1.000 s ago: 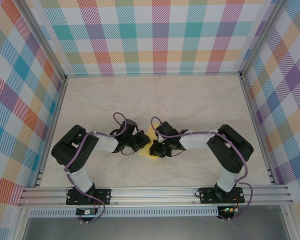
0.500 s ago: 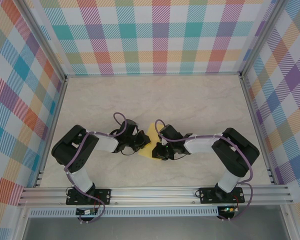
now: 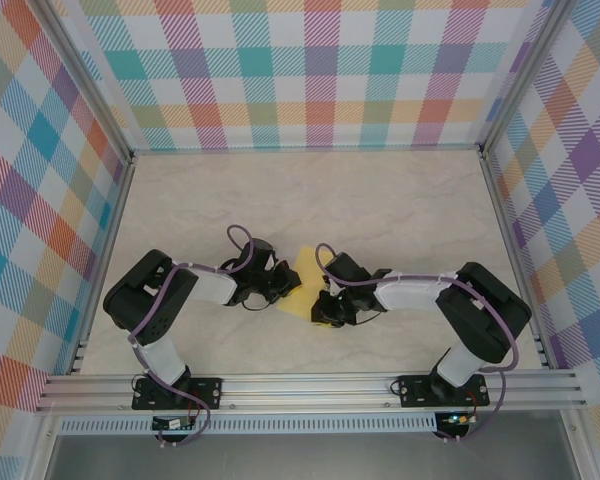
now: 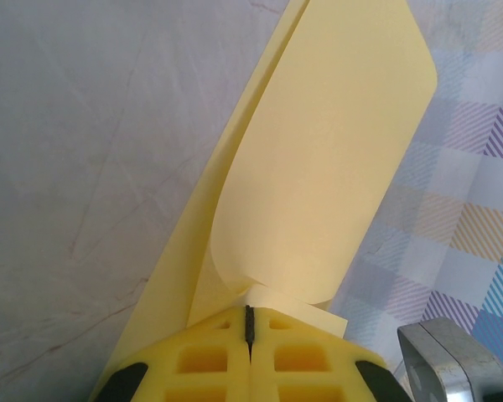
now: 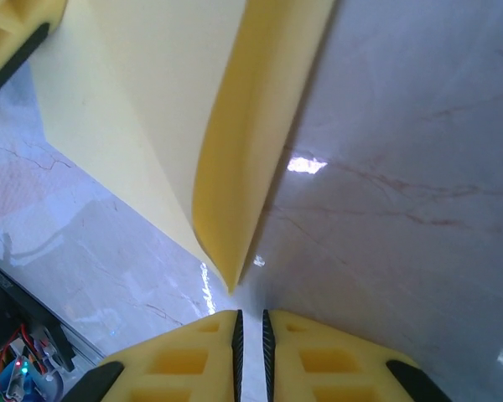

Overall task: Fold a paper plane with a square sheet of paper (pick it up from the middle)
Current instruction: Fold the triangle a second time at the center of the table.

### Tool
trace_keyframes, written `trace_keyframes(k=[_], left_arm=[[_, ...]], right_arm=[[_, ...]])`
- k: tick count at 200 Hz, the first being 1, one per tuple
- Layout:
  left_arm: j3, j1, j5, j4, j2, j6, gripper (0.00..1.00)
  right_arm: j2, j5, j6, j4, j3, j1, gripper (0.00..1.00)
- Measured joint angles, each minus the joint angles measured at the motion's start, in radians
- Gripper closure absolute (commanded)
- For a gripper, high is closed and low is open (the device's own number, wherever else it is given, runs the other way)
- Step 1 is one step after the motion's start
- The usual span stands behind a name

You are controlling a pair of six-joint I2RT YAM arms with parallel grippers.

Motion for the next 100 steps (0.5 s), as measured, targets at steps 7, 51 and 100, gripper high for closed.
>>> trace_keyframes(k=[7,51,100], left_arm=[[0.0,0.0,0.0,0.0,0.0,0.0,1.0],[0.0,-0.001,0.0,0.0,0.0,0.0,1.0],[0.0,-0.003,0.0,0.0,0.0,0.0,1.0]], right_arm=[[-0.009,0.0,0.006,-0.002,0.0,0.0,0.82],[-0.03,0.0,0.038,0.018,0.03,0.001,0.82],[0.088,0.0,0.07,0.076,0.124,0.001,0.85]])
